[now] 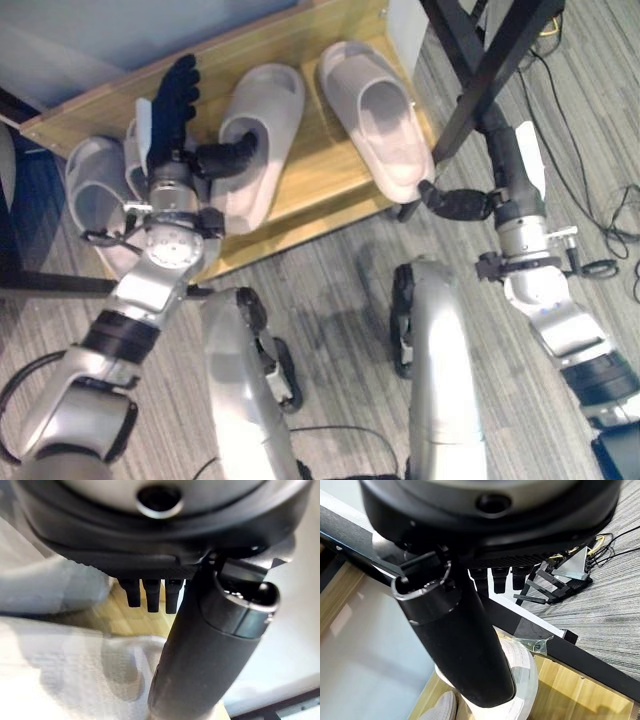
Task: Arrange the slippers neatly on the shoe rack.
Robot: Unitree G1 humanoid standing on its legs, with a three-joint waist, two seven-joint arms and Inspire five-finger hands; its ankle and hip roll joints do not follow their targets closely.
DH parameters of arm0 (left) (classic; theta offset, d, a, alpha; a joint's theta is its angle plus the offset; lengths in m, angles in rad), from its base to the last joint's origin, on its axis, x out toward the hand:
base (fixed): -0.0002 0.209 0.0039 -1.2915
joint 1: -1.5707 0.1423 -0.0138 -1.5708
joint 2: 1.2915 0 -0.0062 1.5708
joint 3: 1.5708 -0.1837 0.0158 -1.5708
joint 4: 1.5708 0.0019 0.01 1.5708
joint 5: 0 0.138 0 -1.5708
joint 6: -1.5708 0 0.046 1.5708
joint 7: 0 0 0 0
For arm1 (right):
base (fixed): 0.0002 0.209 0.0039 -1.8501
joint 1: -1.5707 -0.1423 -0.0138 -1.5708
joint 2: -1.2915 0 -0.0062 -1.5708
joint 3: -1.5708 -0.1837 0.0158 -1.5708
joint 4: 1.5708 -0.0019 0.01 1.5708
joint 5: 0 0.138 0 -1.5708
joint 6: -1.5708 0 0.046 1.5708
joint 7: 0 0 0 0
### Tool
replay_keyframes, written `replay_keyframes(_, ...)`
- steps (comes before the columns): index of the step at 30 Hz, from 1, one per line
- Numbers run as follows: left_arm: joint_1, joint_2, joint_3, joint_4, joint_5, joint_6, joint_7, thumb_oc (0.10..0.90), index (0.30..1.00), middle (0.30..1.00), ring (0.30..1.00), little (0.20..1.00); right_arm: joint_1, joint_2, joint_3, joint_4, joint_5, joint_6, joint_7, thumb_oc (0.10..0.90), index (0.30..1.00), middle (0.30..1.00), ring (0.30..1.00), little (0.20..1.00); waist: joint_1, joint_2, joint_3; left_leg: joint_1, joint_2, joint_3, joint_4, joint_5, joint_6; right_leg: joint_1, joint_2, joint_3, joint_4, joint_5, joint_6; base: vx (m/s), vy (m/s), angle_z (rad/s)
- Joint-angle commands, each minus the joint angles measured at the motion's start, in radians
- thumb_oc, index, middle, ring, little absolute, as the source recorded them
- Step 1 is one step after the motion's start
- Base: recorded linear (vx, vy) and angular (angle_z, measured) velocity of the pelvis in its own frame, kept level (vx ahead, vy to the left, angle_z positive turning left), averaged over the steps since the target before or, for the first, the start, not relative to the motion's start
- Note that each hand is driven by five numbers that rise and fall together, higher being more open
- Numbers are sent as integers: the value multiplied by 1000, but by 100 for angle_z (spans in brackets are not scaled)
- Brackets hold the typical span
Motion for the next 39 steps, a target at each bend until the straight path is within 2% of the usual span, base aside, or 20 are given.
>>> replay_keyframes(1,-80,65,30,-103,13,-82,-44,800,900,900,900,900,-66,-38,-106,-152,25,-84,21,800,900,900,900,900,4,37,-29,-26,-117,-17,-14,-10,84,78,-113,20,58,-218,-35,-12,28,4)
replay_keyframes(3,-51,104,47,-163,-16,-95,-85,800,900,900,900,900,-49,-44,-113,-158,11,-82,48,800,900,900,900,900,9,41,-29,-26,-120,-7,-7,-16,85,78,-110,29,64,-220,-32,-7,35,5)
replay_keyframes(10,64,103,95,-308,-97,-113,-117,800,900,900,900,900,-25,-34,-113,-182,-20,-64,59,800,900,900,900,900,24,50,-29,-26,-131,17,-4,-26,84,78,-115,48,77,-223,-33,-1,7,2)
replay_keyframes(18,175,15,129,-379,-60,-115,-106,800,900,900,900,900,-11,-34,-99,-210,-46,-63,63,800,900,900,900,900,30,48,-29,-26,-134,30,3,-27,77,78,-122,62,88,-221,-35,0,3,1)
replay_keyframes(25,260,-74,122,-471,-105,-126,-101,800,900,900,900,900,20,-33,-95,-228,-60,-57,52,800,900,900,900,900,40,42,-29,-26,-134,38,9,-32,71,78,-124,67,92,-216,-35,0,0,0)
replay_keyframes(29,247,-123,93,-476,-111,-129,-86,800,900,900,900,900,5,-26,-78,-229,-62,-55,41,800,900,900,900,900,37,35,-29,-26,-136,45,9,-31,69,78,-125,74,94,-214,-37,-8,2,0)
replay_keyframes(32,187,-160,42,-464,-112,-130,-76,800,900,900,900,900,-13,-24,-47,-226,-63,-53,34,800,900,900,900,900,33,22,-29,-26,-143,52,5,-28,66,78,-127,83,94,-212,-38,0,0,0)
replay_keyframes(39,152,-157,38,-438,-75,-132,-67,800,900,900,900,900,-24,-45,-40,-221,-58,-63,44,800,900,900,900,900,34,5,-29,-26,-151,51,6,-25,57,78,-126,90,97,-208,-44,0,0,0)
